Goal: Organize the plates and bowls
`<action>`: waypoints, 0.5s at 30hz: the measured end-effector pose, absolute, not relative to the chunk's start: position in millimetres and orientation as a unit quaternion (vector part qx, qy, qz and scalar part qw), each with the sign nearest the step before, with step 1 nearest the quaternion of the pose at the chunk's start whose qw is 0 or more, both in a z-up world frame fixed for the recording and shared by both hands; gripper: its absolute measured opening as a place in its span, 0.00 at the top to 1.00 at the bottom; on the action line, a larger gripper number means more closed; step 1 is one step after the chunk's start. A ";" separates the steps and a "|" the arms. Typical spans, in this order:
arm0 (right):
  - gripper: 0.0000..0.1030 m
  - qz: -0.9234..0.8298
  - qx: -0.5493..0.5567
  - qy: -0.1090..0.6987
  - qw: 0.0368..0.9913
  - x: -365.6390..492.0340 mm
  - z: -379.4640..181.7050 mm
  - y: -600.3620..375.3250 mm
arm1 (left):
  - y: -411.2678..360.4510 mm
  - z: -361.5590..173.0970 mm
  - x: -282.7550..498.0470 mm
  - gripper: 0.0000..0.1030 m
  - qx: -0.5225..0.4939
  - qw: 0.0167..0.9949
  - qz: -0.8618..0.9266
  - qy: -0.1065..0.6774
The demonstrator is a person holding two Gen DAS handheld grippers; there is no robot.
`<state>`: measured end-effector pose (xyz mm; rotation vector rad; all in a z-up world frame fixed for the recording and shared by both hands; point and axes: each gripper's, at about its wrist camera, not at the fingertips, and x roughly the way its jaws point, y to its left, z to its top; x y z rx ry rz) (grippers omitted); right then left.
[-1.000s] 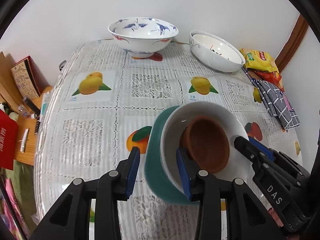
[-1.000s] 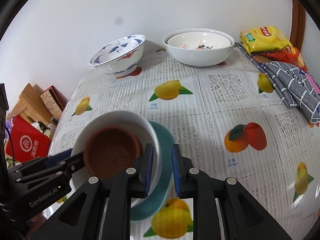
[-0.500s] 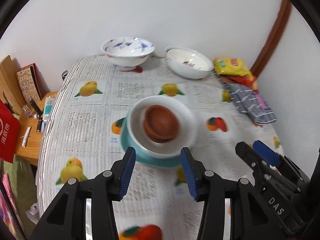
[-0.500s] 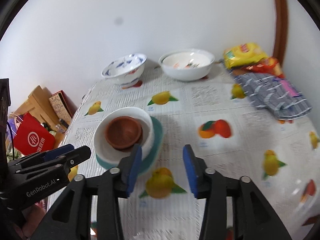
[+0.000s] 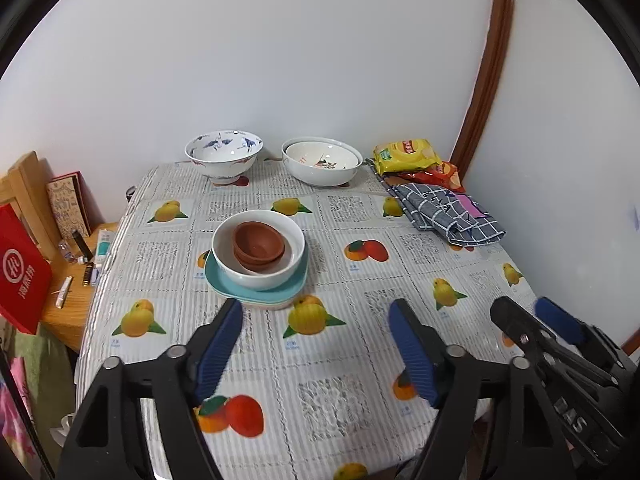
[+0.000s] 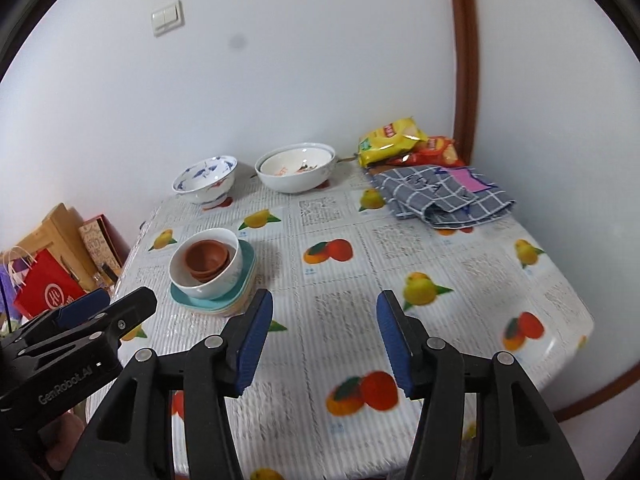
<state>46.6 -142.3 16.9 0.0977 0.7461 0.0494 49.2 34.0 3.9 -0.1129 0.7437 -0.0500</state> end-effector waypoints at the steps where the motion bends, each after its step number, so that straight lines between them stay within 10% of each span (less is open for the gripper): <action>1: 0.27 0.024 0.048 0.359 0.932 39.6 19.0 -145.1 | 31.4 4.5 44.4 0.22 -0.051 0.931 -0.025 0.360; 6: 0.09 0.011 0.040 0.333 0.942 8.8 29.7 -151.9 | 21.3 7.2 23.9 0.20 -0.043 0.935 -0.016 0.352; 15: 0.07 -0.012 0.027 0.328 0.944 -21.7 33.6 -164.7 | 11.0 9.1 1.2 0.18 -0.039 0.938 -0.014 0.345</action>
